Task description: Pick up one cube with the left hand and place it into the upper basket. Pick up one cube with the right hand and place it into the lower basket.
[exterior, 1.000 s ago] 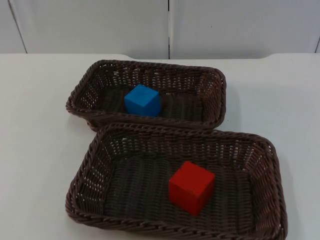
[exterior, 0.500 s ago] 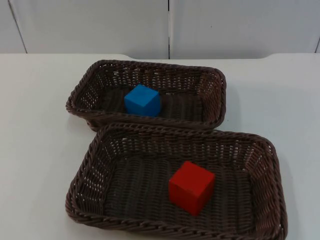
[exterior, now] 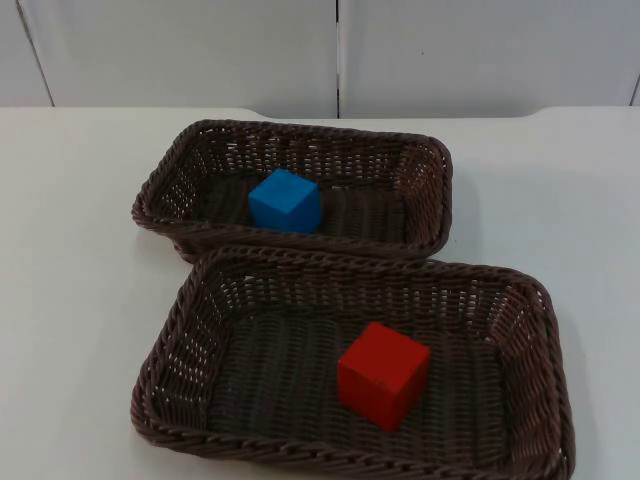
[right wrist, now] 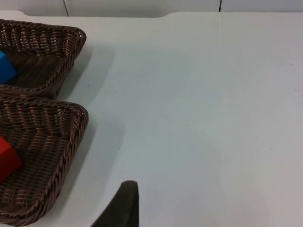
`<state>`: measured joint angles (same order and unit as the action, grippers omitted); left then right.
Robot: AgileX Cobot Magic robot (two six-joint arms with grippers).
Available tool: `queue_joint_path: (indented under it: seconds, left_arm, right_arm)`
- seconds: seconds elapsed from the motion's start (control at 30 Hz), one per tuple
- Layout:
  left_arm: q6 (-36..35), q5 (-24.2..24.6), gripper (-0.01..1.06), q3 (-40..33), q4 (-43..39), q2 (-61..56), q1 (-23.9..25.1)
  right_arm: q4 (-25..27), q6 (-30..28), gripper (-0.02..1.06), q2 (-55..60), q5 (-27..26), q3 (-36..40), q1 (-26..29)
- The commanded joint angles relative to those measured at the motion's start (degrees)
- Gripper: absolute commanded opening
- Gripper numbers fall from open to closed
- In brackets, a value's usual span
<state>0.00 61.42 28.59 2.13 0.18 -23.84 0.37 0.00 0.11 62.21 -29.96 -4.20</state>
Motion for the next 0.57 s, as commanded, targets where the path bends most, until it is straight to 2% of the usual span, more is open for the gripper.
queue_joint_path:
  seconds: [0.0,0.1,0.13,0.33,0.53]
  left_arm:
    - [0.0,0.1,1.05,-0.3,-0.1,-0.2,1.2]
    - [0.0,0.1,1.05,-0.3,-0.1,-0.2,6.0]
    - [0.0,0.1,1.05,-0.3,-0.1,-0.2,6.0]
    - [0.0,0.1,1.05,-0.3,-0.1,-0.2,18.2]
    - [0.0,0.1,1.05,-0.3,-0.1,-0.2,22.5]
  right_arm:
    - [0.0,-0.4,1.05,-0.1,-0.4,0.4,0.5]
    - [0.0,-0.4,1.05,-0.1,-0.4,0.4,0.5]
    - [0.0,-0.4,1.05,-0.1,-0.4,0.4,0.5]
    - [0.0,-0.3,1.05,-0.1,-0.4,0.4,0.5]
    - [0.0,-0.3,1.05,-0.1,-0.4,0.4,0.5]
